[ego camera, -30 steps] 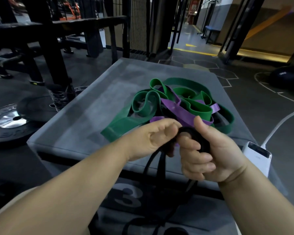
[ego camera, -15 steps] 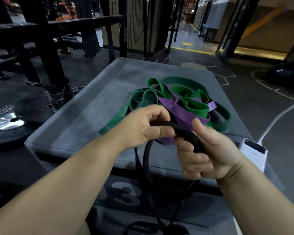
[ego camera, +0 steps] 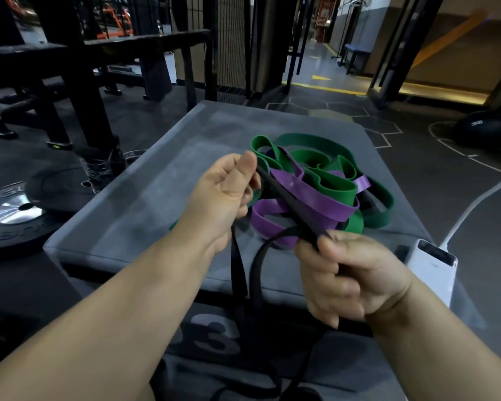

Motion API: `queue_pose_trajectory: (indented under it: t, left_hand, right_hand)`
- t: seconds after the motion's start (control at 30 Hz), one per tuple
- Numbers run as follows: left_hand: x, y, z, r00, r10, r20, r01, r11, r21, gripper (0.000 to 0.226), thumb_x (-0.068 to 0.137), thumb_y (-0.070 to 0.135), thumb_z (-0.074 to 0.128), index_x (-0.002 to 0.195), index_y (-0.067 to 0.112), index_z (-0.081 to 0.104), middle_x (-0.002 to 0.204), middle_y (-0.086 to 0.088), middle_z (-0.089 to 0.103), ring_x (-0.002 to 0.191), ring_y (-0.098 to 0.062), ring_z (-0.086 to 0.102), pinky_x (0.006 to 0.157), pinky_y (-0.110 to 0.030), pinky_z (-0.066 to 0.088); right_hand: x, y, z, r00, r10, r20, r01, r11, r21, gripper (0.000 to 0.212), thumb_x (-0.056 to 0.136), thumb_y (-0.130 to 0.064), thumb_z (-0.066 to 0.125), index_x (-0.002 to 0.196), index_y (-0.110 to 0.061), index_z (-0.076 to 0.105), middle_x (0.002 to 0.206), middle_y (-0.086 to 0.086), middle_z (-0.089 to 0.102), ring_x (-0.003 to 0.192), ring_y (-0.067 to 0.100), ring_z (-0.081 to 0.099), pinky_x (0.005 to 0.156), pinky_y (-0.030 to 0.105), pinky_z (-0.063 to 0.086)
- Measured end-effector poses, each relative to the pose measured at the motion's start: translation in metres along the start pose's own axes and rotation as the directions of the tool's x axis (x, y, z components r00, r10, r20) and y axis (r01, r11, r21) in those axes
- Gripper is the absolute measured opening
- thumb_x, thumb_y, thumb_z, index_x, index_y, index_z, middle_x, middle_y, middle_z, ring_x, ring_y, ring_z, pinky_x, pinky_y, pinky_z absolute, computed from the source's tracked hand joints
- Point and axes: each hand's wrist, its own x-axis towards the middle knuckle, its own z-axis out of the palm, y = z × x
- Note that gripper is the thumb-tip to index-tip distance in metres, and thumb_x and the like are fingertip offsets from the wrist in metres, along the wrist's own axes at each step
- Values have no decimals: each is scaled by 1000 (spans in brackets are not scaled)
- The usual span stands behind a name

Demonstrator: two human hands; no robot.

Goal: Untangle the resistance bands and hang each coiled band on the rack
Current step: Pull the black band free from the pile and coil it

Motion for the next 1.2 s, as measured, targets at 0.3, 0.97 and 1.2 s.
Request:
queue_pose_trajectory:
  t: [0.3,0.97,1.2]
  left_hand:
    - [-14,-28,8,953,-265,143,223,941,255,43,77,70,55,84,29,65,83,1,62,69,-20,46,53,-23,34]
    - [-31,-44,19,820,-366,440,323,931,172,80,64,85,53,103,15,64,73,-1,50,59,-8,45,58,-22,43]
    - [-28,-56,9,707,-528,471,162,769,618,48,70,38,74,100,31,37,94,13,51,80,-6,50,80,-33,47]
  right_hand:
    - [-13,-28,-7,995,-66,-77,81,974,211,49,99,-55,42,89,-7,50,62,0,34,49,12,32,52,26,39]
    - [-25,-43,2,975,-192,-107,211,956,204,41,107,-42,32,97,-6,49,64,3,37,52,16,36,59,31,43]
    - [-35,-60,0,915,-382,-129,402,883,240,43,105,-45,34,97,-5,48,64,2,37,54,16,34,58,30,37]
